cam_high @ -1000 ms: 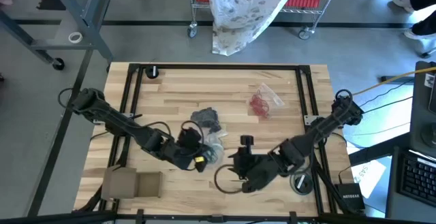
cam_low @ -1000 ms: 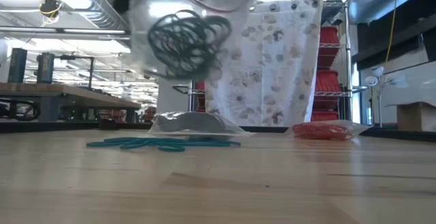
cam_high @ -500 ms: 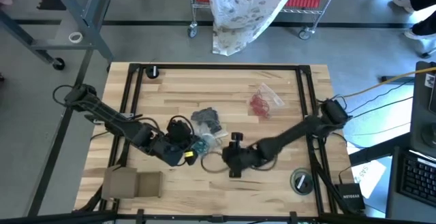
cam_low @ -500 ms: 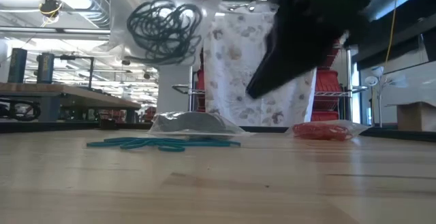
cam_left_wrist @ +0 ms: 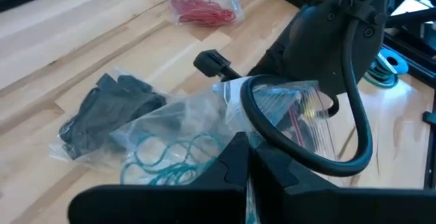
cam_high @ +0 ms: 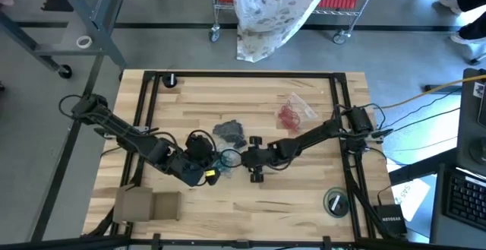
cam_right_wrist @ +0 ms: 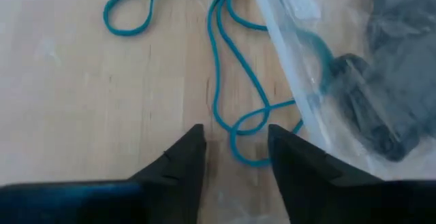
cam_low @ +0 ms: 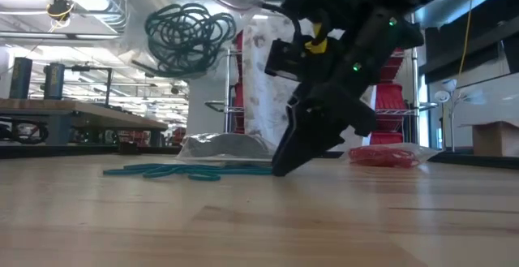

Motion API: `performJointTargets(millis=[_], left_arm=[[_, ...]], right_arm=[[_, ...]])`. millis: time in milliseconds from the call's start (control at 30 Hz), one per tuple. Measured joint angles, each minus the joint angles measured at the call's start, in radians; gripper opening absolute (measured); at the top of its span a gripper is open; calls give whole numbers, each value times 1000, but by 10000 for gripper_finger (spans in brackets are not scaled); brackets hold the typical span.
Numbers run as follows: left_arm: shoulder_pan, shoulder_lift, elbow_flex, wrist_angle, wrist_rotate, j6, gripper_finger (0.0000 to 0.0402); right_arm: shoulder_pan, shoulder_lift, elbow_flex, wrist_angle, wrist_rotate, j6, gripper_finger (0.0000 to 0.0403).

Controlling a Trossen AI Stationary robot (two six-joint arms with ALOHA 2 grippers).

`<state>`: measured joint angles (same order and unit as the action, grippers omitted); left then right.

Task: Sort rubber bands
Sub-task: Put the blue rubber band into the transparent zip lock bag

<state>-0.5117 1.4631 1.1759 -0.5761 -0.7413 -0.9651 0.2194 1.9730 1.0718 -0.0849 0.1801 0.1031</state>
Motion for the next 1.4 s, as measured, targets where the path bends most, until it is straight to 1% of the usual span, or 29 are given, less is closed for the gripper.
performJointTargets(millis=[67,200,233,333,400,600,733,867,1067,1200,1267,1400], left_arm=[[-1,0,0,0,1,0,0],[-2,0,0,3,1,-3,0],[-2,1,0,4,2,-3,0],[-6,1,0,8,1,-17,0],[-8,1,0,8,3,-22,0],[-13,24,0,17,9,-23,0],[-13,56,0,33,9,-41,0],[-12,103,0,112,12,-46,0],[-10,183,0,247,20,-51,0],[-9,222,0,321,21,-54,0],[-9,237,0,346,29,-57,0],[-13,245,0,361,35,-72,0]], right_arm=[[2,5,1,-10,-1,0,114],[8,-9,2,-69,-17,5,23],[15,-18,0,-90,-19,7,12],[42,-57,-4,-169,-5,33,12],[69,-91,-7,-229,3,49,5],[188,-233,-6,-322,11,133,2],[272,-330,0,-336,10,179,1],[342,-401,51,-332,10,181,1],[392,-436,193,-321,14,132,1],[390,-435,278,-314,22,75,1],[389,-435,304,-316,48,43,1],[389,-435,331,-307,141,-32,1]])
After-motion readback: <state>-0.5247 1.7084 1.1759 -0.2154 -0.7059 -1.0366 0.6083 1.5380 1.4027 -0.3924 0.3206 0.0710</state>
